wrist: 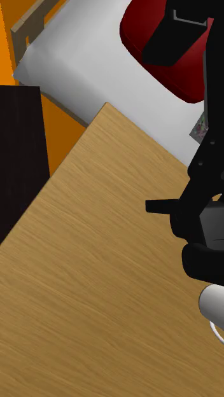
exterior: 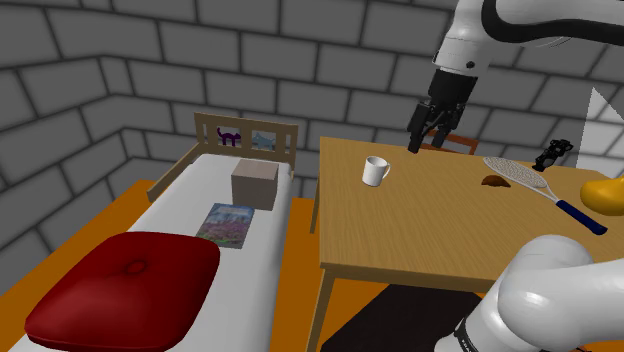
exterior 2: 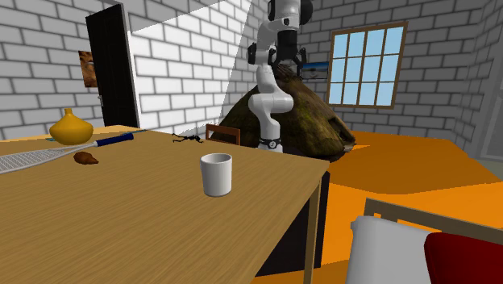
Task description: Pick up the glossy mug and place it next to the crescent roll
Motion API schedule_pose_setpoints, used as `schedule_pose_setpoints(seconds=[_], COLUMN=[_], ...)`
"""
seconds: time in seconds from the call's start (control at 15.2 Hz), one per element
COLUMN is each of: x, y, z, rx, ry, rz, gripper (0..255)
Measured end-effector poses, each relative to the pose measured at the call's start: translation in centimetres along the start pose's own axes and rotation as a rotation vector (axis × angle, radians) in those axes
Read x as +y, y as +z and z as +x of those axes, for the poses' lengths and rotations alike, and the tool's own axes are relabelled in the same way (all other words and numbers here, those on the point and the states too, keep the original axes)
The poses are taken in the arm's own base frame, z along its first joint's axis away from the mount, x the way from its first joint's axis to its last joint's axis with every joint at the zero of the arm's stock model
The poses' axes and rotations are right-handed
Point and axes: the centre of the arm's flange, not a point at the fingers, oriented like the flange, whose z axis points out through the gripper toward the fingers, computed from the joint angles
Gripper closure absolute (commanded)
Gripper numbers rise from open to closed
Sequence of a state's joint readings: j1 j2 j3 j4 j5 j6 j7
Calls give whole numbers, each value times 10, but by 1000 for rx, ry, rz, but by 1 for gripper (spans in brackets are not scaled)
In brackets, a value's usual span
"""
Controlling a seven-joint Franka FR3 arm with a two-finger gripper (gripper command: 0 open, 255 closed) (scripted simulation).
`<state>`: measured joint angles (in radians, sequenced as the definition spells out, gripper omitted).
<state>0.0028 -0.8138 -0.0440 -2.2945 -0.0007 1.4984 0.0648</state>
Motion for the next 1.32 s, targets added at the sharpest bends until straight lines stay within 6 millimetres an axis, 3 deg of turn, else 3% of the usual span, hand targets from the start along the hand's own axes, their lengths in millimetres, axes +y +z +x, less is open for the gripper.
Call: schedule_pose_setpoints(seconds=[0.13,0.33,1.32], x=[3,16,115], y=[3,23,125], z=[4,26,158], rx=[0,1,16], ry=[1,4,25], rz=[-1,-7,-43], gripper=[0,0,0])
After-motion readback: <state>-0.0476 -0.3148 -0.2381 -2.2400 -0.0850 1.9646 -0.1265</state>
